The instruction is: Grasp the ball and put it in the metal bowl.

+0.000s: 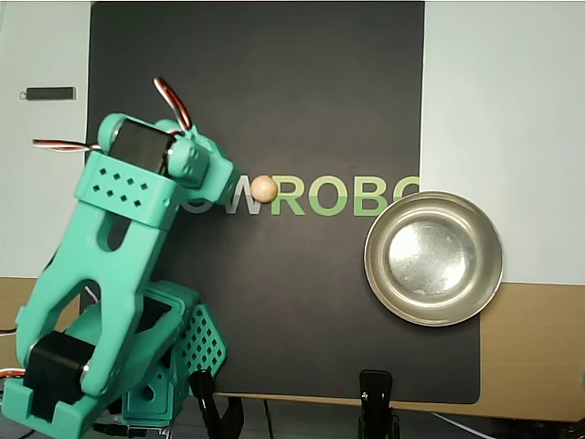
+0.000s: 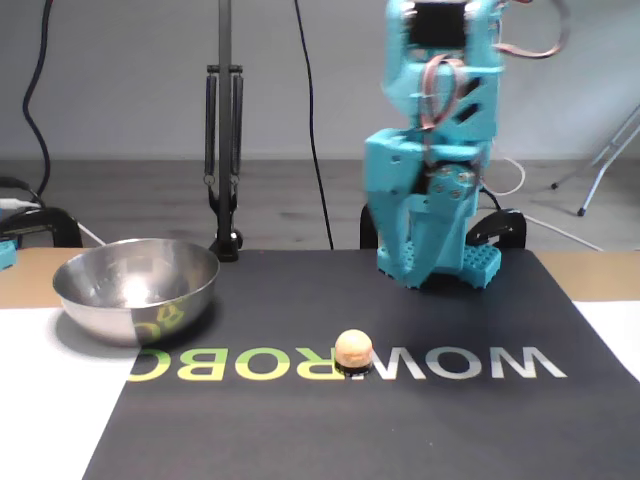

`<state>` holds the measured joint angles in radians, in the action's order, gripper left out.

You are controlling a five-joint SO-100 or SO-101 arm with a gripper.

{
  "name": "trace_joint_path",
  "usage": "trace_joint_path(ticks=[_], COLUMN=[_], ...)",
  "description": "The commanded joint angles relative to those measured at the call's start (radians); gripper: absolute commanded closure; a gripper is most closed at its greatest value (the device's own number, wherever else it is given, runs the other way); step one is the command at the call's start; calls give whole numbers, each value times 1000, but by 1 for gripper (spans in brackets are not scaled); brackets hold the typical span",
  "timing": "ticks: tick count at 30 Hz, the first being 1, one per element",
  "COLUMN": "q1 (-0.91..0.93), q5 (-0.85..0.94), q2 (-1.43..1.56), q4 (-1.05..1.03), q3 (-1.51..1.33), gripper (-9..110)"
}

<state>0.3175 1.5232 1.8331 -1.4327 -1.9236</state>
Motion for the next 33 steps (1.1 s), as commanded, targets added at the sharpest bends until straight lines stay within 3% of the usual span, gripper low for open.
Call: trace_joint_path(ticks=[1, 33], q1=[40, 224], q5=[34, 110], q2=[3, -121], q4=[6, 110], q3=[2, 8], gripper=[102, 102])
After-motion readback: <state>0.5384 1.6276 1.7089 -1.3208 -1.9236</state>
